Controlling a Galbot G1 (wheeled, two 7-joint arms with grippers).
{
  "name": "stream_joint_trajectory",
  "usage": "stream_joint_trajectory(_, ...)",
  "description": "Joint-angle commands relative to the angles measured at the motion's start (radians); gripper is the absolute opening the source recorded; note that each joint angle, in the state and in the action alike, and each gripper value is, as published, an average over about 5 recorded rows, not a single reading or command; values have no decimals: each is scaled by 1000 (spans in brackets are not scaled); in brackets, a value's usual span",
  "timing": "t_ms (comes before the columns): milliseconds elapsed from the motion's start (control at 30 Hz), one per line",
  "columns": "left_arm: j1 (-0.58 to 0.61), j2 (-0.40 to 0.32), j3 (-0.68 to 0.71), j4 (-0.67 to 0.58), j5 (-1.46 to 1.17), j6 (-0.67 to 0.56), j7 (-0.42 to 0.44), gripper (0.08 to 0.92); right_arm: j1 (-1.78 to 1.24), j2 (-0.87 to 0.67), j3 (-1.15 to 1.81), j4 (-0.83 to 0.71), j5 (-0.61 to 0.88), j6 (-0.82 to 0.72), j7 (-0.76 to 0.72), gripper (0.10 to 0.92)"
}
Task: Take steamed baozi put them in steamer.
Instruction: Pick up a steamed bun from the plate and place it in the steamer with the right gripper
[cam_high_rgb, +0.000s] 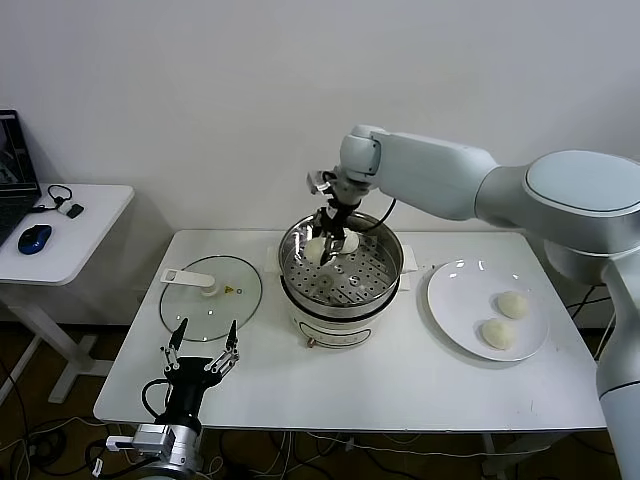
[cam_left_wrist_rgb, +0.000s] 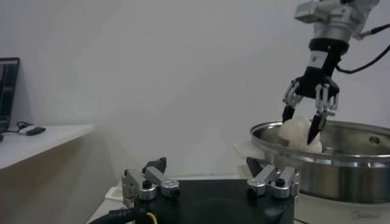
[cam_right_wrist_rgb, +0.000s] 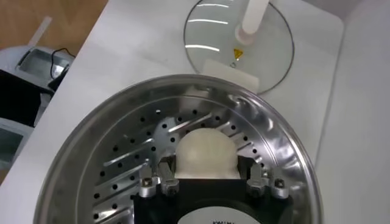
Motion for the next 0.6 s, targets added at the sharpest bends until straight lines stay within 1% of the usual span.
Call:
stream_joint_trajectory(33, 3, 1, -2, 0, -1, 0, 1, 823, -73, 24, 30, -50, -43, -1, 2, 653)
stream_joint_trajectory(600, 10, 0, -5, 3, -2, -4, 1, 823, -110, 55, 65, -111, -68, 14, 10, 654)
